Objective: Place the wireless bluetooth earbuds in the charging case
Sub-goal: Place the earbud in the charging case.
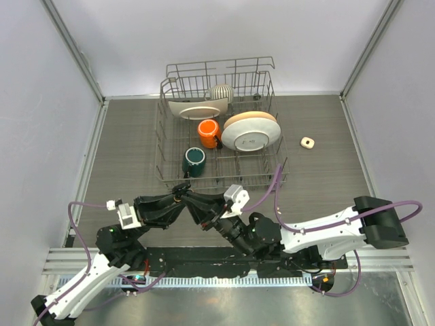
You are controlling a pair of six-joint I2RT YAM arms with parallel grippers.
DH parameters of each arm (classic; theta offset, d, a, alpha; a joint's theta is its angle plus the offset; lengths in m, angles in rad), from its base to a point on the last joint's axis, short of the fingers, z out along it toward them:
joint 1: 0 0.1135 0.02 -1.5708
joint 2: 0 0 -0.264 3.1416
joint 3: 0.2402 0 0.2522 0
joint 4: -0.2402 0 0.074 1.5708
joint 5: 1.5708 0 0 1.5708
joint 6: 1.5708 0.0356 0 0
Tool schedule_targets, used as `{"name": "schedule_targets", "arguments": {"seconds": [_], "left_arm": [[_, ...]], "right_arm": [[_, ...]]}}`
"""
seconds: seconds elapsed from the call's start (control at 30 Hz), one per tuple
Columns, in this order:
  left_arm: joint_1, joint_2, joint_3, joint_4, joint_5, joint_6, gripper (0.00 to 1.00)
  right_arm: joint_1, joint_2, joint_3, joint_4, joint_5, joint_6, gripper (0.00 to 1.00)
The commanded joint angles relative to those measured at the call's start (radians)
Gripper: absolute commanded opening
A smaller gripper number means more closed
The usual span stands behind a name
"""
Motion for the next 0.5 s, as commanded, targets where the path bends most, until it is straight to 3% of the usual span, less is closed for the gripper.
{"name": "schedule_targets", "arguments": {"seconds": [0.0,0.23,0.47], "left_arm": [[0.004,-0.014,-0.114,0.057,0.022,0.035,0.0],[0.004,0.014,-0.114,0.057,0.025,0.04,0.0],[0.003,0.008,-0.114,0.056,0.029,0.04,0.0]], "right_arm": [[-0.025,-0.093,0.056,-0.069,-0.037,0.113,0.01],[-0.058,-0.176,0.101,-0.265,-0.072,0.271,0.01],[-0.098,-0.199,0.267,-0.718,-0.103,0.473,0.01]]}}
